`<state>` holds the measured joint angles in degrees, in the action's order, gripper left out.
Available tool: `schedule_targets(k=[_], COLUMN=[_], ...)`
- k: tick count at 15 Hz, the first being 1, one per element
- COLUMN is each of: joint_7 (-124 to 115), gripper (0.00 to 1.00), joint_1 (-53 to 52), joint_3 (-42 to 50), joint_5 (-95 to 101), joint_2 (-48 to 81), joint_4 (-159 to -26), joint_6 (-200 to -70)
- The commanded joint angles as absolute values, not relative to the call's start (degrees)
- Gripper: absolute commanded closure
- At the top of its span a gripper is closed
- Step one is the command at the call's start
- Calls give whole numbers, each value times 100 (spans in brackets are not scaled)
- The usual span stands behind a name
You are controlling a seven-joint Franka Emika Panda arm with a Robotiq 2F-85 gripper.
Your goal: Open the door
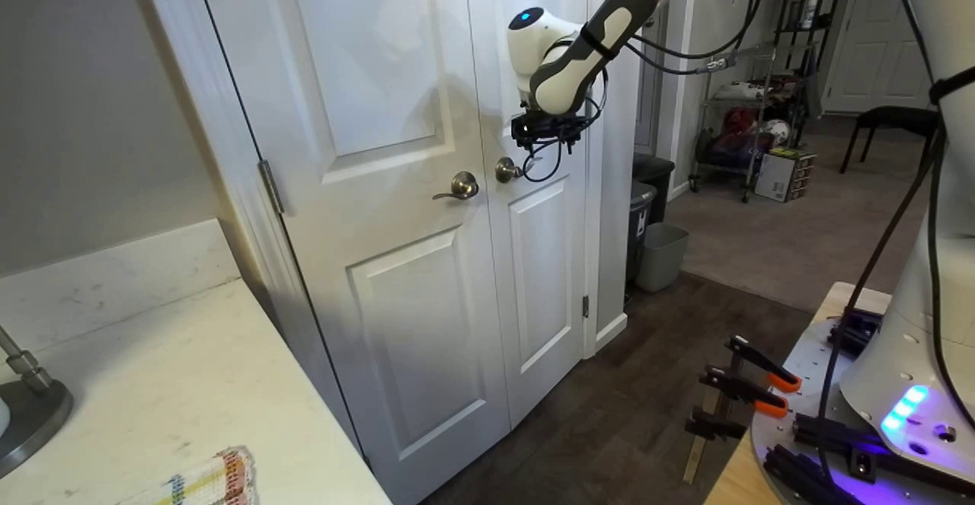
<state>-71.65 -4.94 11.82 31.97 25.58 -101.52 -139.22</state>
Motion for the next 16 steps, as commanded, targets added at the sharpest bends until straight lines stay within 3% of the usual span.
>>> schedule_targets(k=[1, 16], joint_7=[-7401, -7372], gripper=[0, 0], joint_1=[-573, -496], joint_3=[1317, 1475], joint_5=[3190, 3115], joint_2=[2646, 2970], joint_4=[-10137, -9499], joint_6=[-13867, -13934])
